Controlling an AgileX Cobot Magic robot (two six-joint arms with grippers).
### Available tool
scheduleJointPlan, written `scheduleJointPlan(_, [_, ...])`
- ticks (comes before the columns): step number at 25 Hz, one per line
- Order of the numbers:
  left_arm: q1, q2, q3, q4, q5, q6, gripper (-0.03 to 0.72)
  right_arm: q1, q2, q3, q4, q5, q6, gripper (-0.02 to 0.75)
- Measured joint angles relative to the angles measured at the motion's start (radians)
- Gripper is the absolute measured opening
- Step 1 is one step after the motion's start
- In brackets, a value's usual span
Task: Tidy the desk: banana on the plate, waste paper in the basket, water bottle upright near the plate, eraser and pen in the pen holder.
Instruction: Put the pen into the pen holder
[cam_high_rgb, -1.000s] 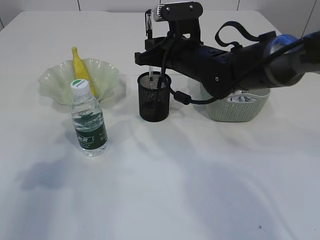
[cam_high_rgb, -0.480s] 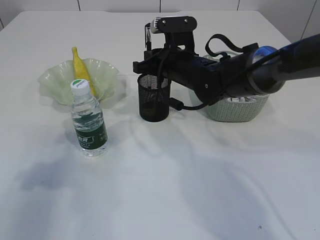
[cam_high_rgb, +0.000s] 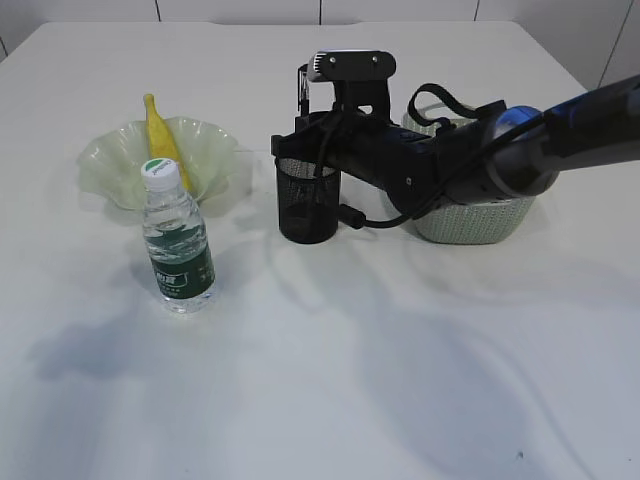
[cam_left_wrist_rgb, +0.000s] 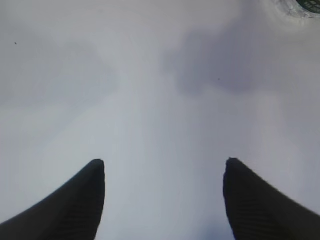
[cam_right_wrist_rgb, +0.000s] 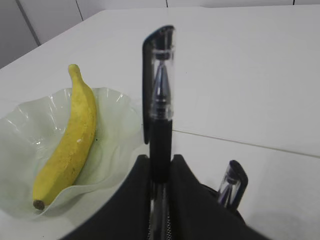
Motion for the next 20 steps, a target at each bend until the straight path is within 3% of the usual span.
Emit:
scheduleJointPlan(15, [0.000,0.000,0.000,0.007,0.000,0.000,0.519,0.000,0.008,0.000,0.000,0.042,-0.030,0.095])
scheduleJointPlan(20, [0.000,0.000,0.000,0.007,0.000,0.000,0.519,0.000,0.008,0.000,0.000,0.042,-0.032,0.155])
